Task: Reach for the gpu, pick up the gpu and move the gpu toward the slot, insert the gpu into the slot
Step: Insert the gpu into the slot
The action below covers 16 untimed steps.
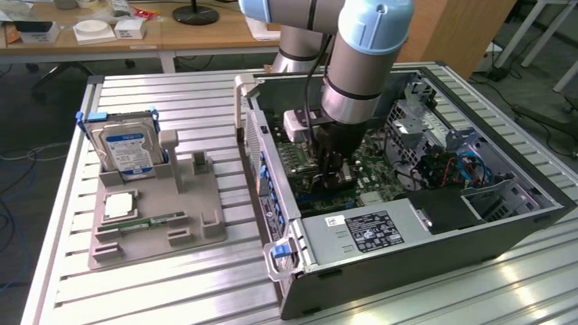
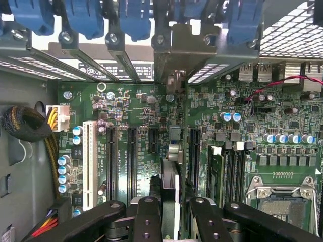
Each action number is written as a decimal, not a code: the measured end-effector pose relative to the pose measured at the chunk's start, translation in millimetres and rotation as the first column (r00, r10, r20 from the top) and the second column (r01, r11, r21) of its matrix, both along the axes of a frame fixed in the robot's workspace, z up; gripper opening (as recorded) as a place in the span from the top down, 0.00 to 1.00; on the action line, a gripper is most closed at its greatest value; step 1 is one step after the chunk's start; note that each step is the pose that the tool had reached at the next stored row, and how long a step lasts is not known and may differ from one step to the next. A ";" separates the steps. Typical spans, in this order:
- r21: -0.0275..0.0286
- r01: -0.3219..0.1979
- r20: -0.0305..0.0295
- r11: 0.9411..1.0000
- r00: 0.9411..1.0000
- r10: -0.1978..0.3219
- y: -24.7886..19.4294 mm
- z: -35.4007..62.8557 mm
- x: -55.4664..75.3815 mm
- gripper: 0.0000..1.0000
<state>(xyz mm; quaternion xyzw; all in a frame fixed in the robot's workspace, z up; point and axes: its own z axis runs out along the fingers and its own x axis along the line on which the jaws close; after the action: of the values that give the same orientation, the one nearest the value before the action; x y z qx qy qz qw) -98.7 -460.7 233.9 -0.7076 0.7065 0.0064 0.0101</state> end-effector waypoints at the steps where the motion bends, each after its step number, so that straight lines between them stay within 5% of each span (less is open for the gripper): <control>1: 0.000 0.000 0.000 1.000 1.000 0.000 0.0 0.1 -0.3 0.73; 16: 0.000 0.000 0.000 1.000 1.000 0.000 0.0 -2.7 -0.5 0.73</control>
<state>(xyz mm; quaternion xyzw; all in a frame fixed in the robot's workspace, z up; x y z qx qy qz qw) -99.3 -460.8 231.1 -0.7075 0.7066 0.0065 0.0099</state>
